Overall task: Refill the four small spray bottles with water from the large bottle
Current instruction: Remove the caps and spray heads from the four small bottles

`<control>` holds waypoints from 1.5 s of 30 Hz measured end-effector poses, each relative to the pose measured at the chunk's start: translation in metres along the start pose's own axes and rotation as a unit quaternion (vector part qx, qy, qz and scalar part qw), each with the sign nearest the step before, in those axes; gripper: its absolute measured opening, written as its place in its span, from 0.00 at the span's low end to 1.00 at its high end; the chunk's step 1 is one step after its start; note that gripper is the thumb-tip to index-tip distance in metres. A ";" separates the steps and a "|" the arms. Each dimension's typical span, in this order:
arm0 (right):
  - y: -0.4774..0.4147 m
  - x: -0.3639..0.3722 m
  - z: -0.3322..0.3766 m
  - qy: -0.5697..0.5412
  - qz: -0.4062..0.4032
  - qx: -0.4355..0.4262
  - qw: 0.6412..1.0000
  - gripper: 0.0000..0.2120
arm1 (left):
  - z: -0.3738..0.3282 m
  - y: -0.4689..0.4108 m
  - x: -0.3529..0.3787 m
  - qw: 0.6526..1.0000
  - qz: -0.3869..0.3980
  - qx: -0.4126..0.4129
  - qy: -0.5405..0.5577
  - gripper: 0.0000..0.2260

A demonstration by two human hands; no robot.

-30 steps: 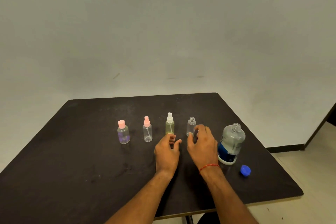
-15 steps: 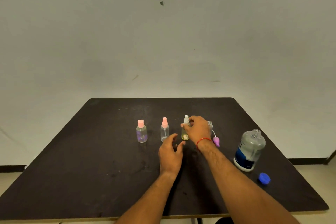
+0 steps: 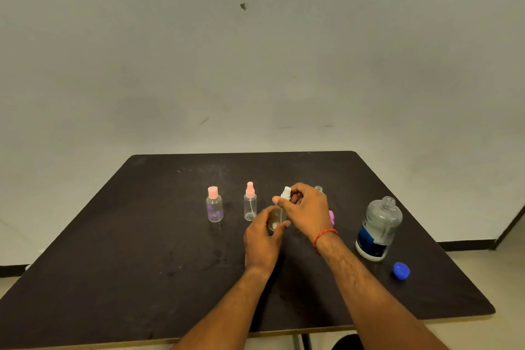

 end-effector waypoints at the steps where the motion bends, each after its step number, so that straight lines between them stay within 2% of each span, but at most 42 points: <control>1: 0.001 -0.002 0.001 0.004 -0.003 -0.004 1.000 0.12 | 0.000 0.000 0.000 1.000 0.003 0.004 -0.006 0.14; 14: -0.002 0.000 0.002 0.065 0.071 -0.091 0.991 0.04 | 0.004 0.002 0.001 0.999 0.025 -0.018 -0.030 0.13; 23: -0.009 -0.007 0.002 0.070 0.149 -0.130 0.978 0.05 | 0.005 0.002 0.004 0.998 0.055 -0.031 -0.014 0.13; 29: -0.003 -0.006 0.004 0.089 0.070 -0.051 0.992 0.14 | 0.001 0.004 0.003 0.998 0.053 -0.031 -0.006 0.16; 35: -0.004 0.001 0.012 0.051 0.099 -0.079 0.991 0.04 | 0.001 0.003 -0.001 0.999 0.026 -0.030 0.008 0.14; 40: -0.004 -0.005 0.010 0.015 0.116 -0.033 0.993 0.20 | 0.003 0.002 0.001 0.999 0.035 -0.034 0.005 0.16; 45: -0.003 -0.009 0.012 0.006 0.049 -0.009 0.999 0.13 | 0.001 0.003 0.000 0.999 0.039 -0.036 -0.004 0.16</control>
Point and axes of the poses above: each hand's wrist, its own y-axis away from the middle knuckle, its own x-axis out of the palm, z = x × y, the point moved 5 cm from there along -y, towards the middle knuckle, and after that the axes turned 3 degrees about -z, right-handed, at the moved point
